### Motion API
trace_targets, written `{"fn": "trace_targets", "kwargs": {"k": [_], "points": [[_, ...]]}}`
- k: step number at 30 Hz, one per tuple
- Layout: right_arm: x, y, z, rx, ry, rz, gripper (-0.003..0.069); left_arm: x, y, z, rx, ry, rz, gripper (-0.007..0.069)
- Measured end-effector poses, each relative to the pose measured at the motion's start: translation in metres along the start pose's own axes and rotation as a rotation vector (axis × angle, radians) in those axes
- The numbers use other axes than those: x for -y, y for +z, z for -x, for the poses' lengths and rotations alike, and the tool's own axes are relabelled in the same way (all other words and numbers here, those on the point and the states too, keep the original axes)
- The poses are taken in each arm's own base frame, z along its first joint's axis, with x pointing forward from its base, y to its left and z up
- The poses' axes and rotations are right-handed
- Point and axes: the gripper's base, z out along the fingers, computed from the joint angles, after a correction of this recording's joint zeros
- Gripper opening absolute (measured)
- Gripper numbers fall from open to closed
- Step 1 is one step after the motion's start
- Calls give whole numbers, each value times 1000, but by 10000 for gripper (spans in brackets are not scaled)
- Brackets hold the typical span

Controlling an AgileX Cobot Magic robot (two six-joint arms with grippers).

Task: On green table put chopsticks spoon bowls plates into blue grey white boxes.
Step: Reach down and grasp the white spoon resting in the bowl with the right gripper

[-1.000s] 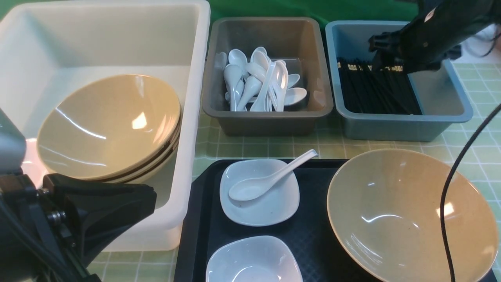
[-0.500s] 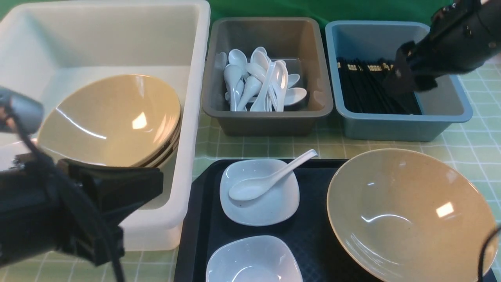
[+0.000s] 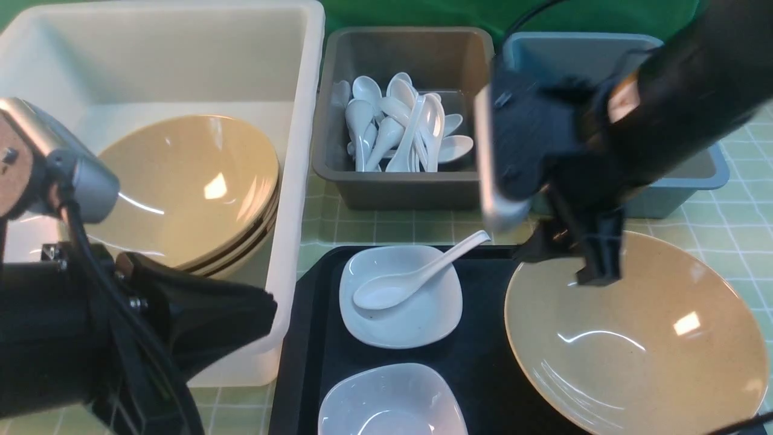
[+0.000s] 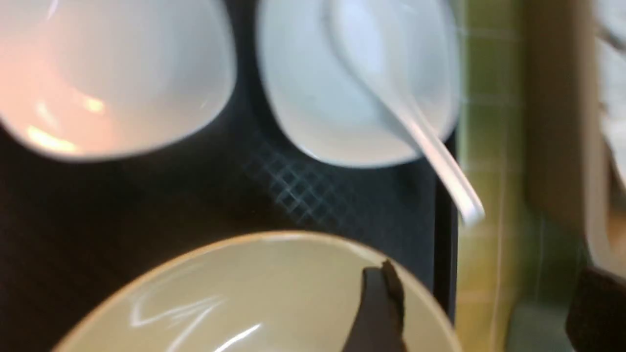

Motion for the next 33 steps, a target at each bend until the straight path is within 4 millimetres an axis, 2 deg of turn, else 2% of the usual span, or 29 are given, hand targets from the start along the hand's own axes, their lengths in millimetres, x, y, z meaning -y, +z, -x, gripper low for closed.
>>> {"fn": "trace_targets", "kwargs": {"k": [4, 8, 13, 16, 17, 24, 28, 33], "points": [[16, 36, 9, -149, -40, 8, 491, 4, -1, -6, -69, 53, -45, 40], [34, 43, 21, -224, -66, 30, 491, 7, -1, -10, -116, 121, -80, 40], [55, 44, 39, -200, -173, 27, 491, 8, -2, -12, -128, 174, -95, 40], [57, 50, 41, -201, -229, 38, 491, 8, -2, -12, -128, 177, -95, 40], [57, 61, 40, -212, -260, 62, 491, 8, -2, -12, -130, 179, -96, 40], [55, 95, 37, -236, -283, 118, 491, 8, -2, -12, -132, 181, -95, 40], [54, 109, 35, -249, -286, 142, 491, 8, -2, -12, -133, 182, -95, 40], [54, 118, 32, -260, -280, 160, 481, 8, -2, -12, -133, 180, -95, 40]]}}
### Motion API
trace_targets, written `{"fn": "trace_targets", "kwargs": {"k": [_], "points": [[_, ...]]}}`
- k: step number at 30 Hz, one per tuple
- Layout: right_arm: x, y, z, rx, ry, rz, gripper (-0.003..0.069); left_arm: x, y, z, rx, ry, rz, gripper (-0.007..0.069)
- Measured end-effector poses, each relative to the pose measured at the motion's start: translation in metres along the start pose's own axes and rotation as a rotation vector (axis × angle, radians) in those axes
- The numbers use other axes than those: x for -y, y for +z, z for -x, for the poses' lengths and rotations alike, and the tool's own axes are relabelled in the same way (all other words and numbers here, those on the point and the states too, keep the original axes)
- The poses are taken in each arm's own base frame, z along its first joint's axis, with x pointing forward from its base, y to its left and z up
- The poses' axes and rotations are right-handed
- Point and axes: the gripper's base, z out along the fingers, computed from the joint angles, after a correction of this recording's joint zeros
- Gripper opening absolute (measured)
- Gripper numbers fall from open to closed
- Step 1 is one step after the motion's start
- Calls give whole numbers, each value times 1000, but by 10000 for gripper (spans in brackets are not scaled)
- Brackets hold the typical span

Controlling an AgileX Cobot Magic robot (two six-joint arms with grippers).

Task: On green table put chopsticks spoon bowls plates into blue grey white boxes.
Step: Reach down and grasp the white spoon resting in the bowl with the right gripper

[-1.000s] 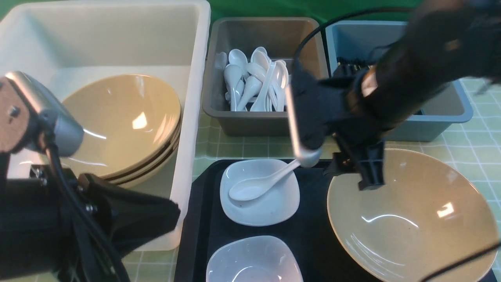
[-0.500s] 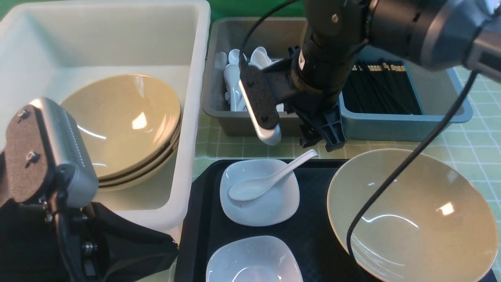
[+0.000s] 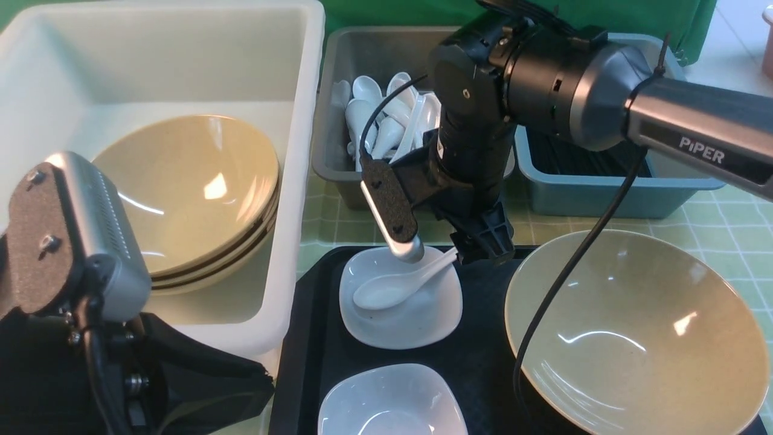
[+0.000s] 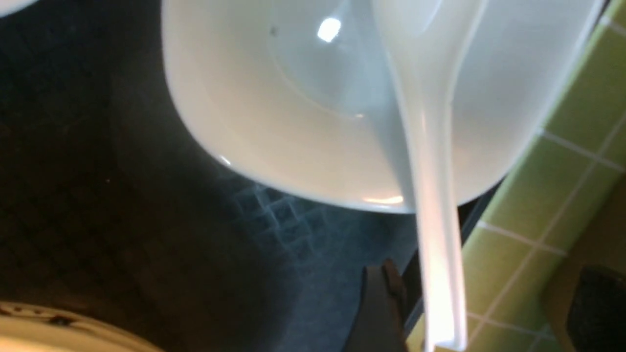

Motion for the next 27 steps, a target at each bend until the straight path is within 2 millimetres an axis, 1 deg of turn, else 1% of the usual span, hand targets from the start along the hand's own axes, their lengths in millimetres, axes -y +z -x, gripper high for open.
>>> {"fn": "trace_targets", "kwargs": {"k": [7, 13, 14, 16, 17, 18, 21, 22, 24, 25, 27], "points": [[4, 13, -15, 2, 64, 49, 436, 0, 0, 0, -1, 0, -1, 40], [0, 24, -18, 2, 82, 83, 419, 0, 0, 0, 0, 4, 0, 40], [-1, 30, -19, -2, 85, 93, 409, 0, 0, 0, 0, 3, 0, 40], [-2, 34, -20, -6, 88, 103, 391, 0, 0, 0, 0, 3, 0, 40], [-2, 36, -20, -7, 90, 107, 371, 0, 0, 0, 0, 3, 0, 40], [-2, 36, -21, -7, 91, 106, 371, 0, 0, 0, -1, 4, 1, 40], [-2, 38, -22, -7, 96, 106, 270, 0, 0, 0, -1, 4, 1, 40], [-1, 38, -22, -7, 96, 105, 221, 0, 0, 0, -1, 4, 1, 40], [-1, 38, -22, -6, 97, 105, 146, 0, 0, 0, -1, 4, 1, 40], [-1, 38, -22, -6, 98, 105, 134, 0, 0, 0, -1, 4, 1, 40], [-1, 37, -22, -5, 98, 102, 135, 0, 0, 0, -1, 4, 1, 40]]}}
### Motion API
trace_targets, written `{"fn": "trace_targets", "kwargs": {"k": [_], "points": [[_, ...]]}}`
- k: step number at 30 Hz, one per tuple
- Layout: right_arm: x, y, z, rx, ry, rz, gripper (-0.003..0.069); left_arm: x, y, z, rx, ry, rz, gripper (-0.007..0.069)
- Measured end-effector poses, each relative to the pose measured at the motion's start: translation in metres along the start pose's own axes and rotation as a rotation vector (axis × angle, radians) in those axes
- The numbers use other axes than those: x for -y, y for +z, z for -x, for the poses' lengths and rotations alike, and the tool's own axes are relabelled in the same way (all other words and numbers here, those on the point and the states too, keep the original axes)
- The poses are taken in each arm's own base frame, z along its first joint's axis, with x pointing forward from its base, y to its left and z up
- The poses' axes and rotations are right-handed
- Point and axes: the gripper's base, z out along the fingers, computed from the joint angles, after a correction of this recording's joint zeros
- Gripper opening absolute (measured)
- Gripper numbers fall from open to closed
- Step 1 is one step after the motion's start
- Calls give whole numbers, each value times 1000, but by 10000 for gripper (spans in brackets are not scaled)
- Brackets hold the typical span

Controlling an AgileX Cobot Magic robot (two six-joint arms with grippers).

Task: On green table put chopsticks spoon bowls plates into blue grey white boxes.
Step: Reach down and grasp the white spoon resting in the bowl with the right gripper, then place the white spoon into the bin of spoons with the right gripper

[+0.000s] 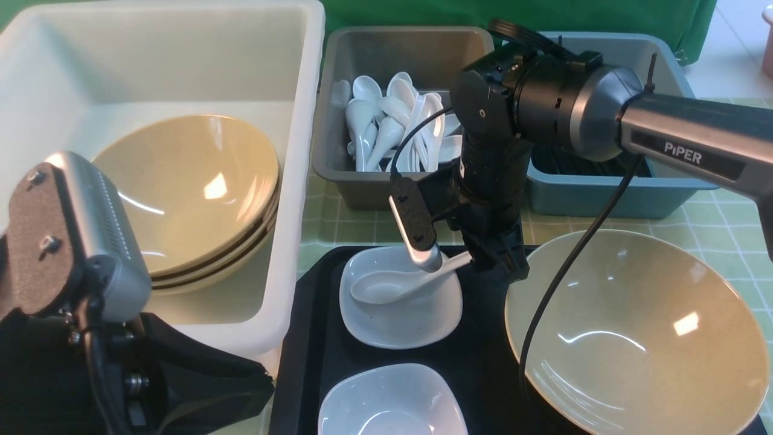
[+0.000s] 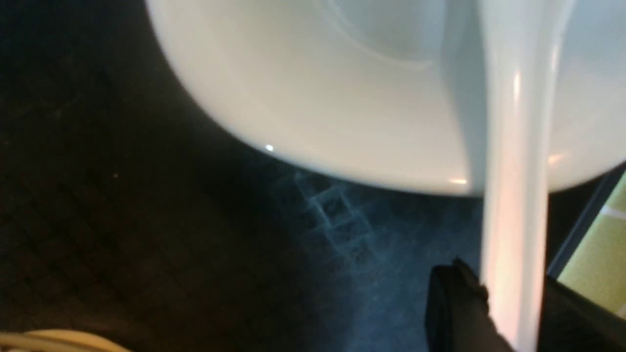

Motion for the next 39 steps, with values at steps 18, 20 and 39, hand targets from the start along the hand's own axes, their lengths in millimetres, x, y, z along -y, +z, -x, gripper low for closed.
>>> {"fn": "trace_targets", "kwargs": {"k": [18, 20, 39], "points": [[7, -112, -19, 111, 163, -243, 135, -1, 0, 1, 15, 1, 16, 40], [17, -116, -29, 154, 337, -296, 135, -2, 0, 2, 21, 1, 22, 40], [79, -14, -40, 400, 1263, -348, 250, -17, -5, 25, 287, -64, 180, 40]]}}
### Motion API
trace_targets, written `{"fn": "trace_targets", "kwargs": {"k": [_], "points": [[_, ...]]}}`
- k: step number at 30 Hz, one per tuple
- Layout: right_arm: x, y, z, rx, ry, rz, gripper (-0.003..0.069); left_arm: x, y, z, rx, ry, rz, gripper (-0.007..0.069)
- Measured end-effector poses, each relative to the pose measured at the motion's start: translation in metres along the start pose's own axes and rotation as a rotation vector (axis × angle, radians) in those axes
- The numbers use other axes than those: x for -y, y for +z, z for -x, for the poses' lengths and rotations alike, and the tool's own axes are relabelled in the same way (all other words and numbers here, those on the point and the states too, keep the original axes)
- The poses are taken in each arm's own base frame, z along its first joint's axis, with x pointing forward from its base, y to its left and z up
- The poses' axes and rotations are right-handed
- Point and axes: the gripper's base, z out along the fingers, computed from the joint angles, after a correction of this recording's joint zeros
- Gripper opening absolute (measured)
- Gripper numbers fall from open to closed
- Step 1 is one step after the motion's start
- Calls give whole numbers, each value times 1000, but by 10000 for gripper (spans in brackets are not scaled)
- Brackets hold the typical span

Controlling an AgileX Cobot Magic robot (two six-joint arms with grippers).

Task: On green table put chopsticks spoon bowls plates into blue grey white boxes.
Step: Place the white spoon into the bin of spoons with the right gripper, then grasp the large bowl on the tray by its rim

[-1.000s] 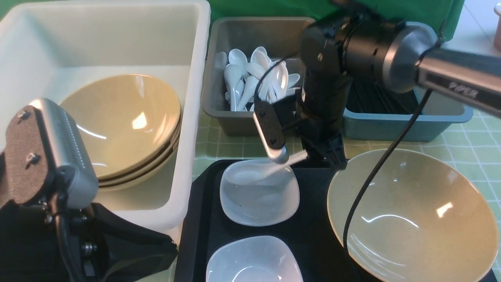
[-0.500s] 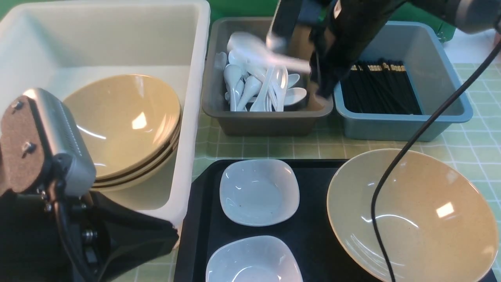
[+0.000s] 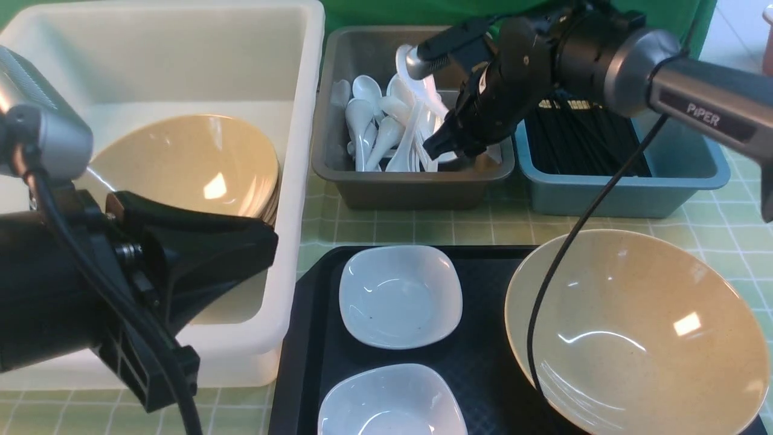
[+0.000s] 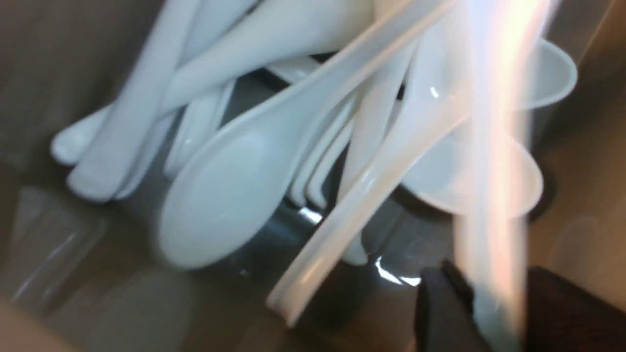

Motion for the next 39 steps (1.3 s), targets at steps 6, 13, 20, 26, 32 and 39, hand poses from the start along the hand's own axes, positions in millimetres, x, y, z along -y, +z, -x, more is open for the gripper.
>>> {"fn": "trace_targets", "kwargs": {"k": [6, 13, 20, 26, 32, 39], "points": [[3, -8, 1, -7, 44, -24, 512, 3, 0, -3, -33, 0, -32, 40], [12, -84, 2, -108, -72, -61, 599, 5, 0, -5, -52, 0, -51, 40], [15, -206, -2, -44, -118, -14, 491, 2, 4, -3, -36, -22, -42, 40], [6, -265, -35, -9, -162, 108, 306, -2, 21, -3, -56, -132, -86, 40], [11, -282, -84, -45, -156, 96, 111, -7, 39, -5, -87, -226, -123, 40], [13, -285, -131, -33, -124, 75, 24, -12, 58, -6, -154, -265, -162, 40]]}}
